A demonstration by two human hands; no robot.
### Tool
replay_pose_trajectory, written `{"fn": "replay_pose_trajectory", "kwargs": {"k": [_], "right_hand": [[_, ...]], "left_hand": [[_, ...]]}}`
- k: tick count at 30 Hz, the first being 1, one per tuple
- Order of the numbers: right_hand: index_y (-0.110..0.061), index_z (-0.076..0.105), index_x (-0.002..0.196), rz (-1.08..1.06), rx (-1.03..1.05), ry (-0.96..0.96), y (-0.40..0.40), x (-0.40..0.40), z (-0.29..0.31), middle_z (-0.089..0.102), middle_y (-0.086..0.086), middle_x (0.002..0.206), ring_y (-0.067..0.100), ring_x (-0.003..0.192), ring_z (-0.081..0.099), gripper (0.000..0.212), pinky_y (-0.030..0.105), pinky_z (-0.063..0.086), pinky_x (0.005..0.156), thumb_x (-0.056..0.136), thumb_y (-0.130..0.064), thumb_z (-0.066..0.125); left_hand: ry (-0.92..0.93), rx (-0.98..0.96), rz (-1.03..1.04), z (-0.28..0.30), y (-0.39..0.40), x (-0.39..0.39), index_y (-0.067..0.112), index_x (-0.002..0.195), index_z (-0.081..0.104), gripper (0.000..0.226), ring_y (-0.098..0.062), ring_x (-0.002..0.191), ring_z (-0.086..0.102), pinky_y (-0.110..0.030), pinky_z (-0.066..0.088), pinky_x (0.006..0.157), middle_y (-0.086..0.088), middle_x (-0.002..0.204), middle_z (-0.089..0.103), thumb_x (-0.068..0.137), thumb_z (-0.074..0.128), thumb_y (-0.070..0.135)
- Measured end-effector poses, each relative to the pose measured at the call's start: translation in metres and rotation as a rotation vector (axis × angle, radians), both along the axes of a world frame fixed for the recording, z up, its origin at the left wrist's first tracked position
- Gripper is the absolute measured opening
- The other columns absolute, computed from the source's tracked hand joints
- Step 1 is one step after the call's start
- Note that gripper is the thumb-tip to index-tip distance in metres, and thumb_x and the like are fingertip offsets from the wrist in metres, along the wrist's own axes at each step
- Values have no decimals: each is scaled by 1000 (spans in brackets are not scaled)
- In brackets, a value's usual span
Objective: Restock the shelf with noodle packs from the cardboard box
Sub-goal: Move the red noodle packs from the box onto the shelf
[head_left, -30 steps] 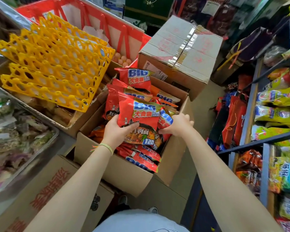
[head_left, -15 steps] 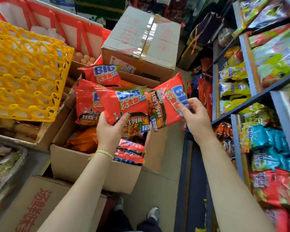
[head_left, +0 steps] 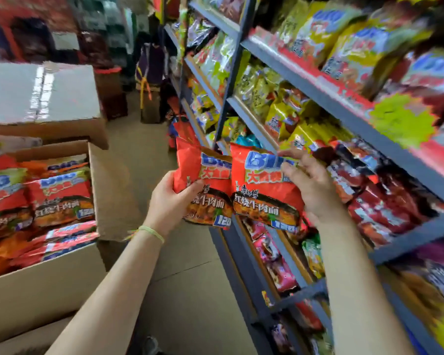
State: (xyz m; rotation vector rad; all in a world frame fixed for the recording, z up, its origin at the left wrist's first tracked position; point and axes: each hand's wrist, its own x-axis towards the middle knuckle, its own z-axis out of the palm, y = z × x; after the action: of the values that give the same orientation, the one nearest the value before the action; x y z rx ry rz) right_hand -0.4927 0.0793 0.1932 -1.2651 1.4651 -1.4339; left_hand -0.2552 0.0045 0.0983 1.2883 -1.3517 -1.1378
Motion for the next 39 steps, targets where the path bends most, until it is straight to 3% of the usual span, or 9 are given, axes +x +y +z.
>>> {"fn": "replay_pose_trajectory", "kwargs": {"k": [3, 8, 12, 18, 25, 28, 31, 35, 39], "right_hand": [[-36, 75, 83, -199, -27, -26, 102, -60, 4, 70, -3, 90, 9, 76, 67, 11, 28, 53, 69, 81, -26, 74], [-42, 72, 85, -442, -67, 78, 279, -132, 12, 66, -12, 84, 8, 80, 60, 15, 33, 48, 79, 71, -47, 71], [-41, 72, 82, -623, -176, 118, 397, -167, 32, 61, -17, 79, -4, 78, 53, 12, 19, 42, 78, 84, -30, 67], [-24, 65, 95, -842, -314, 204, 498, -183, 67, 63, -21, 85, -18, 81, 53, 12, 4, 37, 78, 99, -16, 58], [-15, 62, 102, -1169, -385, 435, 555, -188, 109, 61, -15, 89, -17, 79, 54, 5, 3, 37, 72, 99, -17, 58], [-18, 48, 125, -1254, -370, 359, 577, -189, 132, 62, -4, 105, -11, 89, 58, 44, 5, 42, 74, 91, -41, 65], [-26, 37, 138, -1241, -72, 281, 604, -199, 150, 55, -6, 129, 4, 110, 56, 77, 24, 46, 91, 78, -64, 68], [-39, 51, 132, -1017, 221, -12, 634, -220, 145, 60, -16, 130, 9, 119, 56, 73, 40, 38, 108, 70, -73, 69], [-34, 53, 138, -1095, 143, -127, 664, -249, 142, 54, -13, 140, 10, 126, 50, 121, 42, 32, 112, 32, -87, 77]], "left_hand": [[-63, -96, -83, 12, 69, -69, 28, 91, 61, 20, 3, 74, 61, -20, 47, 65, 13, 85, 67, 84, 76, 37], [-189, -205, -256, 31, 205, -168, 20, 93, 63, 26, -4, 68, 61, -32, 50, 69, 7, 78, 68, 82, 78, 39], [-320, -354, -375, 58, 304, -227, 21, 98, 61, 33, -23, 72, 60, -37, 48, 68, 1, 74, 66, 81, 76, 45], [281, -24, -839, 118, 418, -281, 20, 104, 69, 32, -8, 81, 66, -29, 53, 73, 10, 88, 74, 83, 73, 43], [353, -13, -1193, 165, 476, -337, 18, 110, 65, 64, -16, 94, 72, -35, 56, 86, 1, 101, 77, 57, 73, 53], [479, 166, -1249, 183, 492, -365, 1, 109, 65, 61, -28, 87, 71, -49, 57, 84, -16, 101, 75, 61, 76, 37], [515, 344, -1326, 192, 503, -398, -2, 120, 65, 71, -46, 110, 63, -65, 43, 102, -27, 120, 66, 65, 74, 43], [403, 422, -1419, 210, 518, -433, 10, 120, 70, 66, -42, 111, 65, -59, 46, 103, -21, 116, 70, 68, 75, 51], [275, 359, -1468, 228, 552, -463, 14, 108, 73, 45, -36, 98, 68, -51, 53, 92, -19, 111, 73, 86, 64, 51]]}}
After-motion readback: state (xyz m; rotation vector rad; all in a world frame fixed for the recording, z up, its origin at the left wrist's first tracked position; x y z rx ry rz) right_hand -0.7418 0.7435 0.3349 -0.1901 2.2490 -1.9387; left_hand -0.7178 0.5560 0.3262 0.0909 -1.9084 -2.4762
